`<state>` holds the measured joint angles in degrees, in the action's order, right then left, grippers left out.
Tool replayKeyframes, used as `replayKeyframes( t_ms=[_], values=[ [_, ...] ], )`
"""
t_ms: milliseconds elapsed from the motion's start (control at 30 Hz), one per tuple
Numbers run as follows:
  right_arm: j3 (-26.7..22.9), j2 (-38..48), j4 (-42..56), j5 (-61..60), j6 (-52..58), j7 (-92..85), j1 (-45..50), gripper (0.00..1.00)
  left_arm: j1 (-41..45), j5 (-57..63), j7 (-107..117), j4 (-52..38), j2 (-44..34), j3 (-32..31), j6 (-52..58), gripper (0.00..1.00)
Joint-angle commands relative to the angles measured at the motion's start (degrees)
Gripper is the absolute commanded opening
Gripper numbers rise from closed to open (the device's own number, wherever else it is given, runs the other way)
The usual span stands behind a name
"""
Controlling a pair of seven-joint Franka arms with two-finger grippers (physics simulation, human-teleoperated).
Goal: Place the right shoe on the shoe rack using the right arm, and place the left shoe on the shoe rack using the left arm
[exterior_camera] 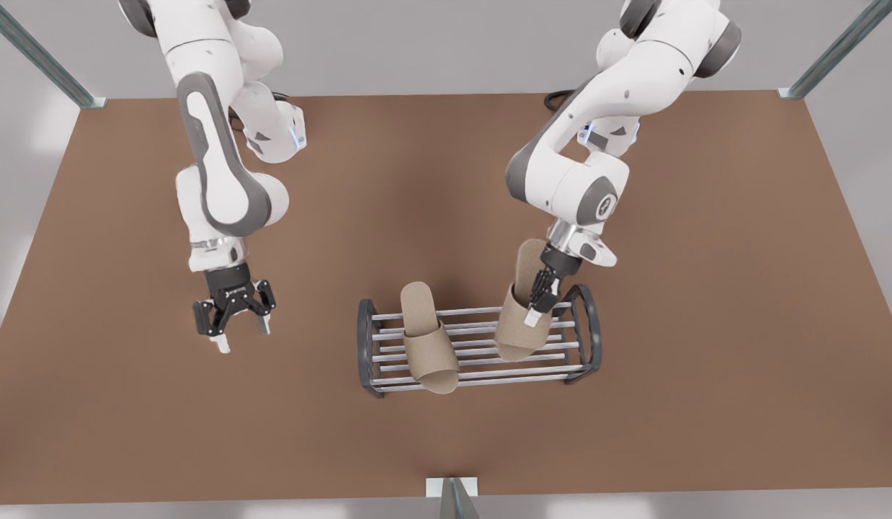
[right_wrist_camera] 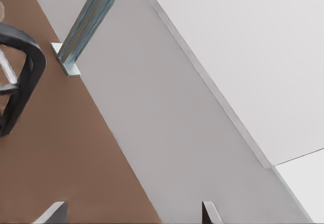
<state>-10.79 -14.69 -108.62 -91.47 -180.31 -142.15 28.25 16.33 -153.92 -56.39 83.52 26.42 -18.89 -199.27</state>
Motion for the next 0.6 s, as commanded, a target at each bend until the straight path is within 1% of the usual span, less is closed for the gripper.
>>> replayKeyframes(
  t_ms=[0, 33, 67, 100, 133, 167, 200, 233, 267, 300, 333, 367, 400, 433, 567],
  values=[
    [-3.61, -0.95, 6.8, 45.79, 51.74, 88.1, -6.35, 0.99, 0.36, 2.22, 0.67, -0.11, 0.65, 0.08, 0.46, 0.21],
    [-4.32, -1.22, 16.65, 62.07, 70.91, 113.77, -8.46, 0.99, 0.45, 2.22, 0.75, -0.02, 1.53, 0.08, 0.46, 0.21],
    [-4.32, -1.22, 24.23, 75.89, 85.81, 134.04, -8.91, 1.0, 1.42, 2.31, 0.75, -0.2, 2.59, 0.6, 0.55, 0.21],
    [-4.5, -1.04, 28.19, 85.65, 92.15, 140.39, -9.0, 1.0, 1.86, 2.4, 0.75, -0.64, 3.11, 1.22, 0.81, 0.21],
    [-5.55, -0.16, 29.25, 89.89, 93.21, 140.13, -9.09, 1.0, 2.21, 2.58, 0.75, -1.17, 3.38, 1.31, 0.81, 0.21],
    [-7.05, 0.28, 30.74, 90.15, 95.31, 140.13, -9.0, 1.0, 2.21, 2.58, 0.75, -1.25, 3.38, 1.31, 0.81, 0.21],
    [-7.4, 0.62, 32.67, 91.29, 99.17, 140.48, -8.91, 1.0, 2.12, 3.54, 0.75, -1.25, 3.38, 1.31, 0.81, 0.27],
    [-7.58, 1.59, 34.25, 92.0, 102.34, 140.57, -9.0, 1.0, 2.21, 3.72, 0.75, -1.25, 3.38, 1.31, 0.81, 0.4],
    [-8.98, 1.86, 36.19, 92.7, 105.95, 140.22, -9.09, 1.0, 2.21, 3.72, 0.75, -1.25, 3.38, 1.31, 0.72, 0.58],
    [-9.25, 3.17, 36.55, 93.75, 108.15, 140.3, -9.26, 1.0, 2.21, 3.72, 0.75, -1.17, 3.2, 1.31, 0.55, 0.61],
    [-8.11, 6.95, 35.58, 94.9, 108.77, 140.31, -11.28, 1.0, 2.3, 3.72, 0.75, -0.99, 3.11, 1.31, 0.46, 0.67],
    [0.58, 10.38, 33.12, 95.68, 108.68, 140.66, -18.48, 1.0, 2.3, 3.81, 0.75, -0.99, 3.11, 1.31, 0.37, 0.81],
    [3.32, 13.19, 30.22, 99.03, 108.24, 141.01, -18.75, 1.0, 2.39, 3.81, 0.75, -0.9, 3.11, 1.31, 0.37, 0.94],
    [4.11, 14.6, 28.02, 98.94, 107.89, 141.1, -18.75, 1.0, 2.47, 3.89, 0.75, -0.73, 3.11, 1.31, 0.28, 0.95],
    [4.9, 13.37, 27.93, 98.59, 107.89, 141.01, -18.67, 1.0, 2.56, 3.98, 0.67, -0.46, 3.2, 1.31, 0.28, 0.95]
  ],
)
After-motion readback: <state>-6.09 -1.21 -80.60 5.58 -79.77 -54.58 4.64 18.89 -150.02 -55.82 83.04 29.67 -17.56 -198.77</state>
